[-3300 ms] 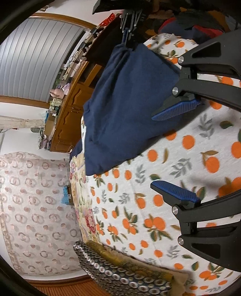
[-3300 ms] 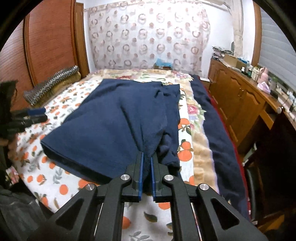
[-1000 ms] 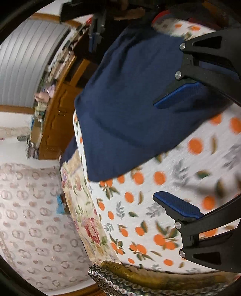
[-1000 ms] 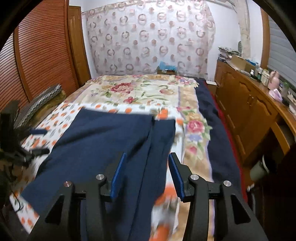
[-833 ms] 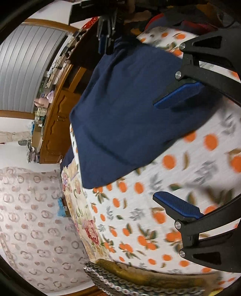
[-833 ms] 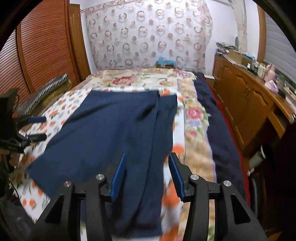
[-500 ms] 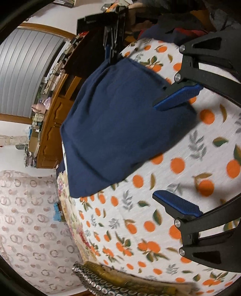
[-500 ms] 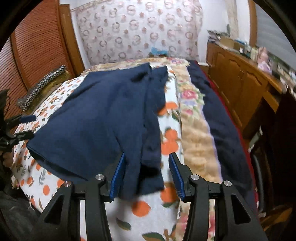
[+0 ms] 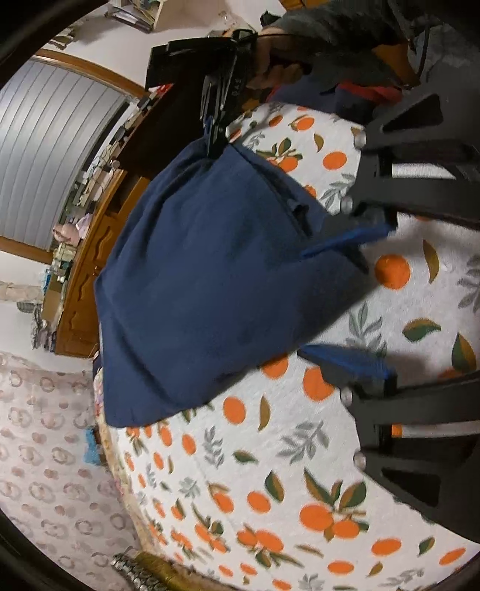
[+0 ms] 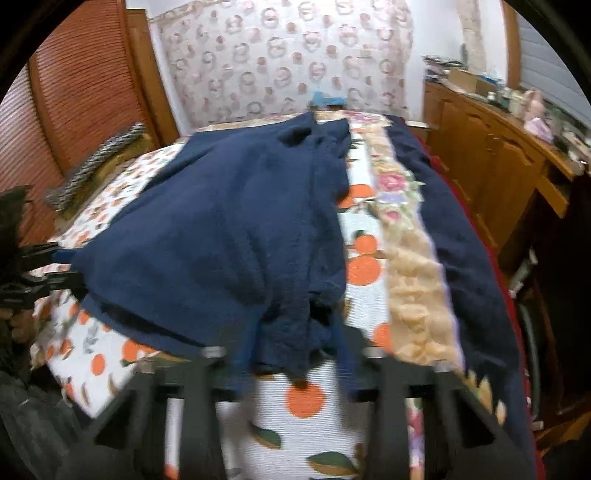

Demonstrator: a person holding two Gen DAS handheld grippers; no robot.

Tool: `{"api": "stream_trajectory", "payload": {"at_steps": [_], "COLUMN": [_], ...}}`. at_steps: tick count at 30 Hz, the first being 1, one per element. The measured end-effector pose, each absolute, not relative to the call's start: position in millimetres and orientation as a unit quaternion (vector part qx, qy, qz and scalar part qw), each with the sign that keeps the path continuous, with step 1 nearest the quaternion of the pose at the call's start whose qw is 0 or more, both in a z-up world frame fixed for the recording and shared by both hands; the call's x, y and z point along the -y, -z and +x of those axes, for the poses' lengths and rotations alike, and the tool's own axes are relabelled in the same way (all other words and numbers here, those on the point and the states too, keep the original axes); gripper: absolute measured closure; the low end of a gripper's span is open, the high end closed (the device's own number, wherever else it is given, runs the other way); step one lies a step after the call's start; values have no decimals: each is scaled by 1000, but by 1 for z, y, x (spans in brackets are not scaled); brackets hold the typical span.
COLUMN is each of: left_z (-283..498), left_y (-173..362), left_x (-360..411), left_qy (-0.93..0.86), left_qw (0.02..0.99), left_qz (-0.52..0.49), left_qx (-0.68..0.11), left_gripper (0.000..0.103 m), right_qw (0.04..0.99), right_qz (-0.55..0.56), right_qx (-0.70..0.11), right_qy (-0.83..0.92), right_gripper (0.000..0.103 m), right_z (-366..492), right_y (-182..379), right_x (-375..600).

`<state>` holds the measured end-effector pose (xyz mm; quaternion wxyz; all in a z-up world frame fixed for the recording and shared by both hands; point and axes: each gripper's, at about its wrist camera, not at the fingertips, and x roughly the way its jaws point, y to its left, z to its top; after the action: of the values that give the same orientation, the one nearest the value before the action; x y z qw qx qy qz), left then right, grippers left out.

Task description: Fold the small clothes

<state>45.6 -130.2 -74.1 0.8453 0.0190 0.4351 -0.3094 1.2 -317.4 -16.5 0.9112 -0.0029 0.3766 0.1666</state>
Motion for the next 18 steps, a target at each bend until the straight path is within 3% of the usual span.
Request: {"api": "stream_trajectory", "payload": {"at_steps": [4, 5, 13, 18], "left_z": [44, 43, 54, 100], "left_y": [73, 70, 8, -23], "left_x": [134, 134, 127, 118], "left_qy": [324, 327, 327, 313], "left_qw": [841, 843, 876, 889], "left_qz": [16, 14, -9, -23], "left_qx": [-434, -427, -354, -333], "left_gripper": [90, 93, 95, 95], "right_qw": [914, 916, 940, 948], "right_qz": [9, 16, 45, 36], "right_qx": [-368, -360, -271, -242], "right_qy": [-172, -175, -201, -205], "right_gripper": [93, 93, 94, 94], "right_z": [-1, -4, -13, 13], "right_y": [17, 15, -37, -65], "right_x": [322, 323, 333, 334]}}
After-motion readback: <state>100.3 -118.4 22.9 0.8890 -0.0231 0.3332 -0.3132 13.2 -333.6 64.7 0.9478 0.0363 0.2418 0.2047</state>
